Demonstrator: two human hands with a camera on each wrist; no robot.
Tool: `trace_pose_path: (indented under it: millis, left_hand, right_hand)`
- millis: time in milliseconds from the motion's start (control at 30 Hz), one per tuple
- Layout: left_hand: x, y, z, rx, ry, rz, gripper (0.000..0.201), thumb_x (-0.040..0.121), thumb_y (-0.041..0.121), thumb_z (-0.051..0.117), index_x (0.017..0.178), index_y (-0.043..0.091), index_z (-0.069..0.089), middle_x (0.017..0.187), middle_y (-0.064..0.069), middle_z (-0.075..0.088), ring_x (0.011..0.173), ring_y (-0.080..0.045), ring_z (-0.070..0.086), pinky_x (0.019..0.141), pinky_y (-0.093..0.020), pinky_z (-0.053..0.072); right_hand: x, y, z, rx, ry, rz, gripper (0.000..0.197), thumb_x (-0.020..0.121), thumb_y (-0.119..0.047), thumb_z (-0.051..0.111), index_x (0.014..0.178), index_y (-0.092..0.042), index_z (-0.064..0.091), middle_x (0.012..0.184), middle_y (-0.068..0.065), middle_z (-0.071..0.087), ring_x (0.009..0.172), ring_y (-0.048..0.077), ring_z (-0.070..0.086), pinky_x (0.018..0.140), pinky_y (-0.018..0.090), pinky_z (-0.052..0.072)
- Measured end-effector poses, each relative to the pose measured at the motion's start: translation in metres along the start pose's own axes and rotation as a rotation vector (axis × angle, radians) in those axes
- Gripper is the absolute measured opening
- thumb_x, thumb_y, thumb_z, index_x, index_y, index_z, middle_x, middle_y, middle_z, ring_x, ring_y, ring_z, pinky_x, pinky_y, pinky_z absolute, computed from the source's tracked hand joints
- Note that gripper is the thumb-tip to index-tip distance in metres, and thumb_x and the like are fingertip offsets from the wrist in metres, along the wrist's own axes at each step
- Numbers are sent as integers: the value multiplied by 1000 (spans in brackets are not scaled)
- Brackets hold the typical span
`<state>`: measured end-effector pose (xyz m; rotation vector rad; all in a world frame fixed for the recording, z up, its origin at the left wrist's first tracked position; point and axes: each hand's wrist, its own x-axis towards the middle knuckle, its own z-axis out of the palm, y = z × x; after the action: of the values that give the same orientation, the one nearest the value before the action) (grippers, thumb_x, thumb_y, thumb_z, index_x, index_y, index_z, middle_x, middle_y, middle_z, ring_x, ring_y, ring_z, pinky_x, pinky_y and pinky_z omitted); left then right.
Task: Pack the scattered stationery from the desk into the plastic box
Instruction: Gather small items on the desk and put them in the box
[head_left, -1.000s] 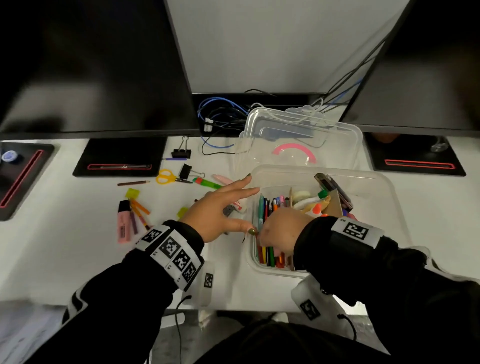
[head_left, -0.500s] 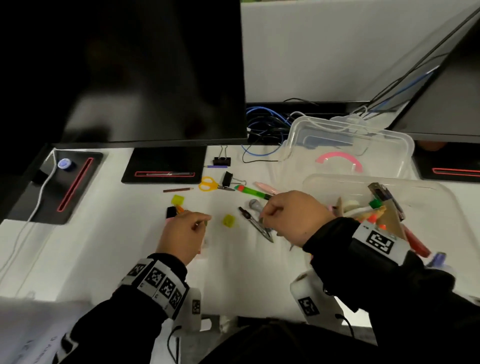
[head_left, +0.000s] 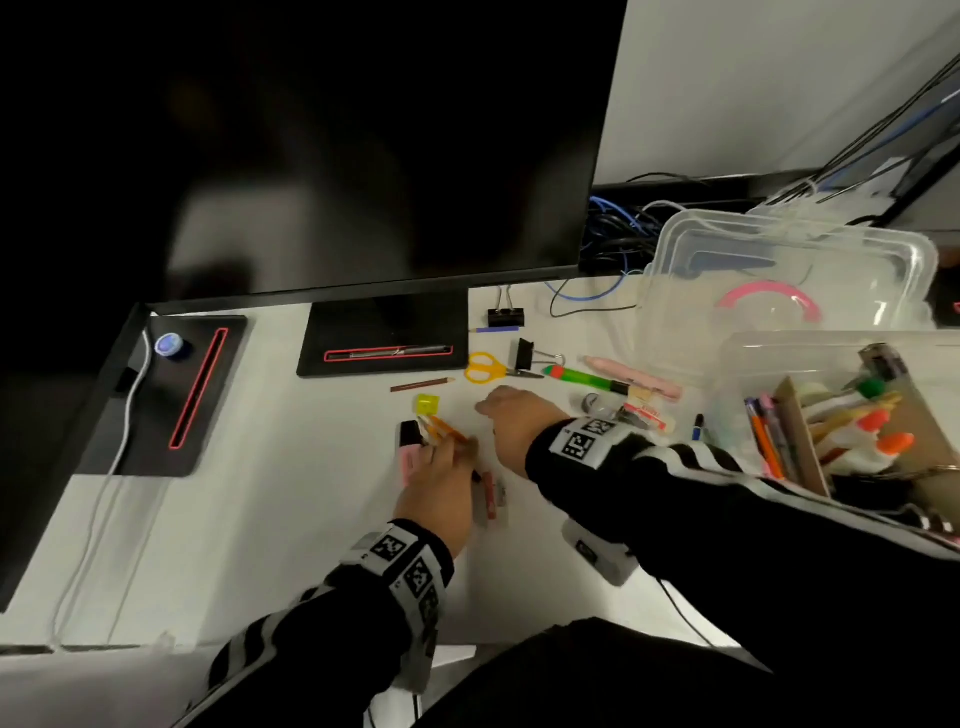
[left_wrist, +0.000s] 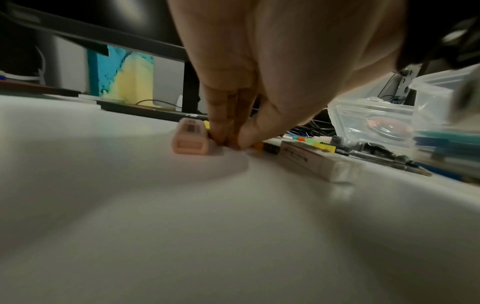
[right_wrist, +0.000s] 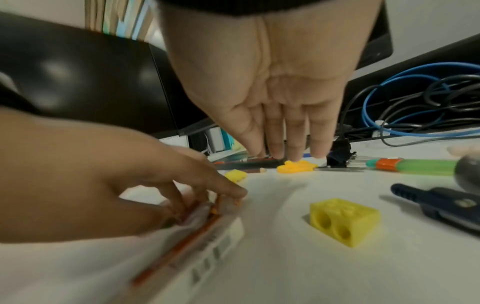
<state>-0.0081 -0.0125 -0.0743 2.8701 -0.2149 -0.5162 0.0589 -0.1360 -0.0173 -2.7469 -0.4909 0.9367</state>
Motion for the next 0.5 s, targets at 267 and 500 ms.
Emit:
trace_pose_path:
  millis: [267, 500]
  left_hand:
    - [-1, -7, 4, 92, -5, 72, 50, 97, 16, 31, 146, 15, 22, 146, -6, 27, 129, -25, 29, 110, -31, 18]
    - [-4, -10, 4, 43, -43, 110, 54, 100, 16, 31, 150, 12, 11, 154, -3, 13, 139, -22, 14, 115, -31, 12]
  right_hand:
    - [57, -15, -6, -108, 7, -204, 64, 92, -3, 42, 150, -10, 15, 159, 1, 5, 144, 18, 16, 116, 23, 14]
    - [74, -12, 6, -147, 30, -232, 53, 99, -10, 35, 150, -16, 21, 158, -2, 12, 144, 20, 19, 118, 27, 13]
